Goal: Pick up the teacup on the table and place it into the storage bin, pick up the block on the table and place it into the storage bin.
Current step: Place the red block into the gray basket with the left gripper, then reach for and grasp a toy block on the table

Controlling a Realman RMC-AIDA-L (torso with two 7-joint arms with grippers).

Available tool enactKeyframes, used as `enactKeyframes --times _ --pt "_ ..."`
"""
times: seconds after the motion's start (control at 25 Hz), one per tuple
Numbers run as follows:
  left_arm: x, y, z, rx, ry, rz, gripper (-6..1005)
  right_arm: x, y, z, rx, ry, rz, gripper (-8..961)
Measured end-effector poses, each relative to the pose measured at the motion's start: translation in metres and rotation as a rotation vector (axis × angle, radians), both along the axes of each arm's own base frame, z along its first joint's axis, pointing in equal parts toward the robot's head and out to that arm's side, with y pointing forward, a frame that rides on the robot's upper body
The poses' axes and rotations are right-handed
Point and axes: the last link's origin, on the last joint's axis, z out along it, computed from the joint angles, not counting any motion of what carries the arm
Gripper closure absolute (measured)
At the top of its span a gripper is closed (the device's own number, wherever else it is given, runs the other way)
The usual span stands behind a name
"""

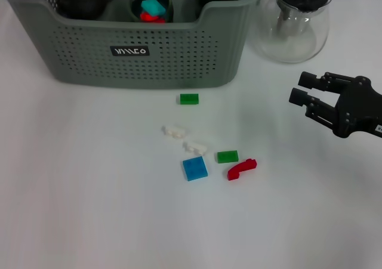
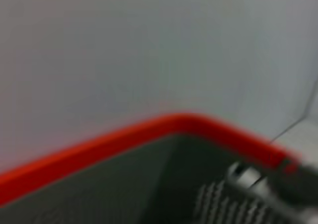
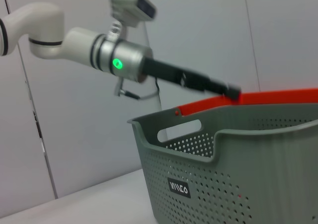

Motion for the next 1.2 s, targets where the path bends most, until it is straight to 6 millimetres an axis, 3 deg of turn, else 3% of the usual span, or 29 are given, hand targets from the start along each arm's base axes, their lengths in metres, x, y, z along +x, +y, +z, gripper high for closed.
enactKeyframes --times 0.12,0.36,0.52,0.68,0.8,0.92,0.96,1.0,1.08,1.12,1.16,1.2 --pt "-0.002 0.002 -0.016 0.007 0.097 0.051 754 0.001 -0.001 0.000 0.000 0.000 -0.002 541" --pt "-0.004 0.006 -0.023 0.031 0.123 0.140 743 0.000 0.000 0.000 0.000 0.000 0.000 541" --pt "-0.001 0.002 -0.022 0.044 0.097 0.131 735 0.000 0.000 0.000 -0.001 0.001 0.001 541" --pt "0.001 -0.008 -0.011 0.085 0.008 0.109 648 -0.001 0.000 -0.001 -0.001 0.001 0.001 541" --pt "-0.004 -0.027 0.000 0.103 -0.093 0.057 582 -0.001 0.000 0.000 0.000 0.002 0.001 540" --pt "-0.015 -0.065 0.010 0.106 -0.226 -0.089 517 -0.001 0.000 0.000 0.003 0.005 0.000 540" --pt "-0.028 -0.092 0.013 0.104 -0.285 -0.193 495 -0.001 0.000 0.000 0.004 0.006 -0.001 540" --pt "-0.028 -0.092 0.013 0.104 -0.285 -0.193 454 -0.001 0.000 0.000 0.004 0.006 -0.001 540" --pt "-0.046 -0.118 0.011 0.099 -0.312 -0.278 371 -0.001 0.000 0.000 0.002 0.005 0.001 540" --pt "-0.069 -0.144 0.003 0.083 -0.318 -0.338 371 -0.001 0.000 0.000 0.000 0.004 0.000 540" --pt "-0.069 -0.144 0.003 0.083 -0.318 -0.338 371 -0.001 0.000 -0.001 -0.002 0.004 0.000 540" --pt "-0.079 -0.156 -0.001 0.070 -0.326 -0.360 371 -0.001 0.000 -0.001 -0.004 0.005 -0.003 540"
